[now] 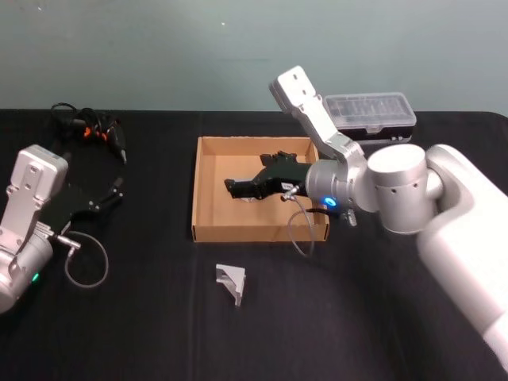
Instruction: Use one hand to pick up the angle iron from the table and place it into the box.
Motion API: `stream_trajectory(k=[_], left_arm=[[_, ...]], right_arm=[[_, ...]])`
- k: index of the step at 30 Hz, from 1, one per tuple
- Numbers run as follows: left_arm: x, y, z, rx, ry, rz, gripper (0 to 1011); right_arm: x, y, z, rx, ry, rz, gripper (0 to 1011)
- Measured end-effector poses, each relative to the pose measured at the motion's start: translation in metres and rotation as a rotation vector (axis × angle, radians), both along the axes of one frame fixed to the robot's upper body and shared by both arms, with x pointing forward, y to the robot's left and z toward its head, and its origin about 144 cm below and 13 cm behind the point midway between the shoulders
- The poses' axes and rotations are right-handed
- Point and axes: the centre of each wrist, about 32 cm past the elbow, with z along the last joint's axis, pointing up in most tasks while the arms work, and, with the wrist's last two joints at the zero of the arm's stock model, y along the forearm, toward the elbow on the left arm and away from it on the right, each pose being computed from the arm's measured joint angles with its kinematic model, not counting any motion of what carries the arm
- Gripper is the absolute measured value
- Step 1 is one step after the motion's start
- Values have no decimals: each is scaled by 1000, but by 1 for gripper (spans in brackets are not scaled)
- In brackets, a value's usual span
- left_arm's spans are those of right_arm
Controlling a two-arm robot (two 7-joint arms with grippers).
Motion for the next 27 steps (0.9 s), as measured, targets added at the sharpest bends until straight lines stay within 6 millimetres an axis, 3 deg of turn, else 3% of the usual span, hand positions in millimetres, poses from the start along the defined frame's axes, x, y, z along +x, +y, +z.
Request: stream_trajectory(k=[10,19,27], left_arm=[[0,0,0,0,0,0,1011],[0,0,0,0,0,0,1012],[0,0,0,0,0,0,1011]], right_arm=[[-46,-24,12,32,-81,94,1002],[-89,-49,10,59,-143,226,1002],[-109,-66,2,67,-172,341,1002]])
